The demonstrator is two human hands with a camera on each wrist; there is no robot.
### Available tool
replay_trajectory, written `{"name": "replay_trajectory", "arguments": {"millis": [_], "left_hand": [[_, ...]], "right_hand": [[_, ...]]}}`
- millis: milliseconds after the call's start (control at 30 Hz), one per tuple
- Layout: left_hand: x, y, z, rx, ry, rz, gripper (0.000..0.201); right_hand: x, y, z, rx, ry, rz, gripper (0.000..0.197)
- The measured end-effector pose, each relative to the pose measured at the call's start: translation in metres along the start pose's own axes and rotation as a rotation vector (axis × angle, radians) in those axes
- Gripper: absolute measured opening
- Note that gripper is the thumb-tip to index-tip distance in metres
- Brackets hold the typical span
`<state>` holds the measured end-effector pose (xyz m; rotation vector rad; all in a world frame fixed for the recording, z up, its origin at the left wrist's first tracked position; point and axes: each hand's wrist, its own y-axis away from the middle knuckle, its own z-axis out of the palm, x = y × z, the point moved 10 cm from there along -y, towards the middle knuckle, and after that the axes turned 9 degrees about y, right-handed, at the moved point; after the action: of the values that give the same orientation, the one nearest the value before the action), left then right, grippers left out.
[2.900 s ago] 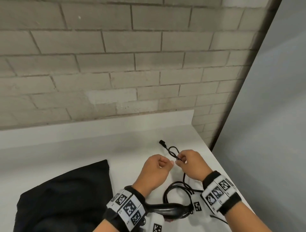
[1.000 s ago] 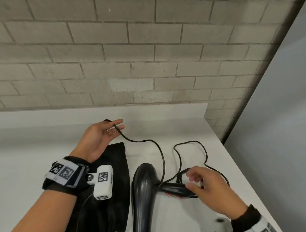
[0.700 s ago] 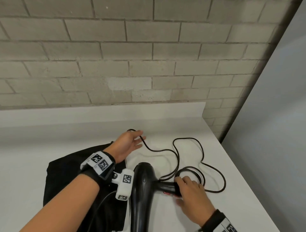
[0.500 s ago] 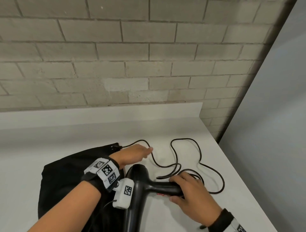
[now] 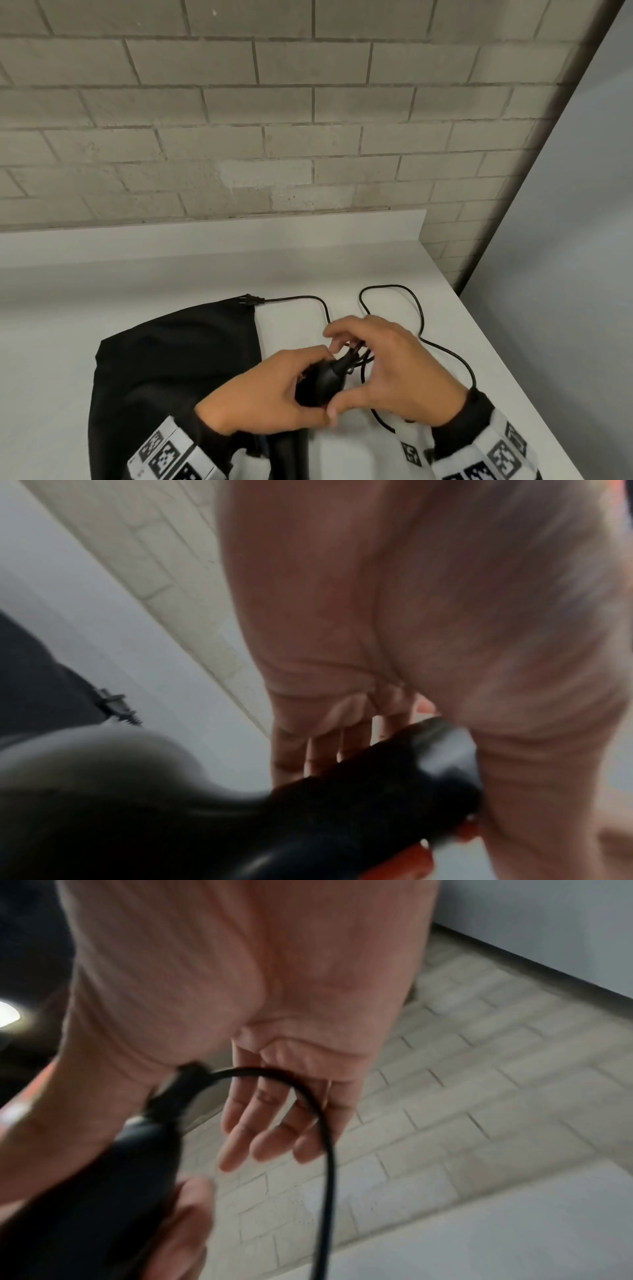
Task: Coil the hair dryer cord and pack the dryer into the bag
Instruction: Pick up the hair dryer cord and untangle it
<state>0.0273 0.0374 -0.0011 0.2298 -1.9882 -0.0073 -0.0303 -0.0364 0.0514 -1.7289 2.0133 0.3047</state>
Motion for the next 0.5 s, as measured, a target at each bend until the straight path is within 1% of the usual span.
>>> {"name": "replay_trajectory", "arguments": {"millis": [33,67,100,133,200,233,333,367,433,467,500], "left_hand": [[-0.001,0.006,-0.003,0.017,0.042,0.003,0.034],[-0.002,0.012,-0.005,0.029,0.087,0.004,0.030],[-0.004,0.018,-0.008,0.043,0.128,0.004,0.028],[-0.005,0.024,-0.012,0.059,0.162,0.002,0.027],[-0.005,0.035,-0.020,0.079,0.182,0.011,0.027],[-0.004,0.040,-0.022,0.077,0.175,0.021,0.026],[0.001,0.053,-0.026,0.050,0.141,0.038,0.026],[0.000,0.057,-0.028,0.049,0.143,0.036,0.026],[-0.001,0.065,-0.033,0.070,0.155,0.038,0.027],[-0.003,0.070,-0.037,0.095,0.165,0.041,0.027],[-0.004,0.074,-0.041,0.116,0.177,0.044,0.027]], "right_hand": [[0.009,0.000,0.000,0.002,-0.148,0.021,0.074],[0.020,0.000,0.002,0.011,-0.272,0.048,0.070],[0.030,0.000,0.007,0.010,-0.354,0.076,0.059],[0.037,-0.001,0.015,-0.016,-0.386,0.098,0.044],[0.045,-0.003,0.040,-0.115,-0.346,0.112,0.014],[0.046,-0.002,0.055,-0.177,-0.322,0.109,0.007],[0.031,0.003,0.078,-0.323,-0.307,0.074,0.013],[0.023,0.005,0.077,-0.361,-0.302,0.061,0.019],[0.017,0.013,0.071,-0.437,-0.262,0.065,0.039],[0.016,0.018,0.066,-0.473,-0.228,0.070,0.045],[0.017,0.023,0.059,-0.487,-0.181,0.058,0.046]]}}
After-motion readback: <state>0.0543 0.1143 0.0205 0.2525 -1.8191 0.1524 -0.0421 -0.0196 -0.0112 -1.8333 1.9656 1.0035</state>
